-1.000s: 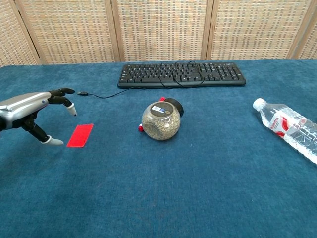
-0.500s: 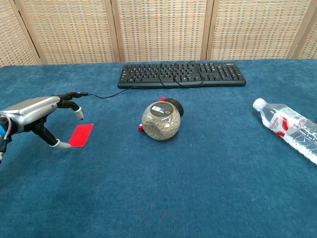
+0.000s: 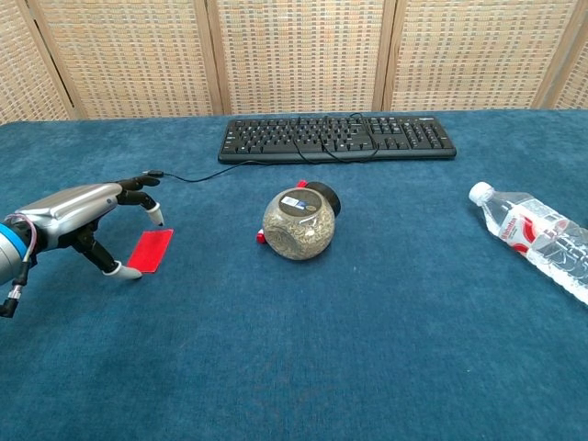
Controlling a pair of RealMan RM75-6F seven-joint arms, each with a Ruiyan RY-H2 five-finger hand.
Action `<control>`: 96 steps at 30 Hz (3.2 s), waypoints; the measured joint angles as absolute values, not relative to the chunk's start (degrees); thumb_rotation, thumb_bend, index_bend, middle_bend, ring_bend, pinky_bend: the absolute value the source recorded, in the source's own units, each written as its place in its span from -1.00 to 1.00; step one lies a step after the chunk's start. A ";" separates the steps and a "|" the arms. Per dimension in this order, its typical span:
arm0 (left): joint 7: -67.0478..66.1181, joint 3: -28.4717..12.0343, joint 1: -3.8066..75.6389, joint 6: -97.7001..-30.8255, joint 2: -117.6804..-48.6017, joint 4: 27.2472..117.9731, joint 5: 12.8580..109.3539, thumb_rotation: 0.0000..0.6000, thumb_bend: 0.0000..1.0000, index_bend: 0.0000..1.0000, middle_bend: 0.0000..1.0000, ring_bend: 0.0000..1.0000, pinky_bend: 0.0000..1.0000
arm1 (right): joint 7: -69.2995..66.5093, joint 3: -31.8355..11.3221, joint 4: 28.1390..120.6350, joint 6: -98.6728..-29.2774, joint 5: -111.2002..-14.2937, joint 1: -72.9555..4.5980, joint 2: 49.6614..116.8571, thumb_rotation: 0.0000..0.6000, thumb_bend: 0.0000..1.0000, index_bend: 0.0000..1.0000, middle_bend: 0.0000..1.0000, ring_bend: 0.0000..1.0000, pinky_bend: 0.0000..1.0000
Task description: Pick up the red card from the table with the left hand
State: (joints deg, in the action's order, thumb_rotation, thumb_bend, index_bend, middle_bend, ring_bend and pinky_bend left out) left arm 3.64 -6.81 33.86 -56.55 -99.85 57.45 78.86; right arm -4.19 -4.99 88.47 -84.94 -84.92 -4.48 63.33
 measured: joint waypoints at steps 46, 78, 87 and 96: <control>1.76 -6.39 34.21 -55.60 -95.58 64.05 76.73 1.00 -0.66 -0.05 -1.00 -1.00 -1.00 | -4.80 -5.07 88.42 -84.54 -84.36 -4.43 62.98 1.00 -1.00 -1.00 -1.00 -1.00 -1.00; 3.24 -6.13 34.72 -54.73 -97.43 60.44 76.75 1.00 -0.62 -0.05 -1.00 -1.00 -1.00 | -5.22 -5.10 88.32 -84.17 -84.12 -4.52 62.89 1.00 -1.00 -1.00 -1.00 -1.00 -1.00; 3.22 -6.22 34.77 -54.52 -98.47 58.80 76.43 1.00 -0.61 -0.05 -1.00 -1.00 -1.00 | -5.62 -5.15 88.26 -84.19 -84.07 -4.50 62.80 1.00 -1.00 -1.00 -1.00 -1.00 -1.00; 3.40 -6.45 35.22 -54.02 -98.98 57.98 76.38 1.00 -0.39 -0.04 -1.00 -1.00 -1.00 | -5.53 -5.11 88.24 -84.05 -84.06 -4.55 62.86 1.00 -1.00 -1.00 -1.00 -1.00 -1.00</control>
State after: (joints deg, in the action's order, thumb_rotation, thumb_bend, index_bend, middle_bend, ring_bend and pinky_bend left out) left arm 3.40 -6.45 35.22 -54.02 -98.98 57.98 76.38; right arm -5.53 -5.11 88.24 -84.05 -84.06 -4.55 62.86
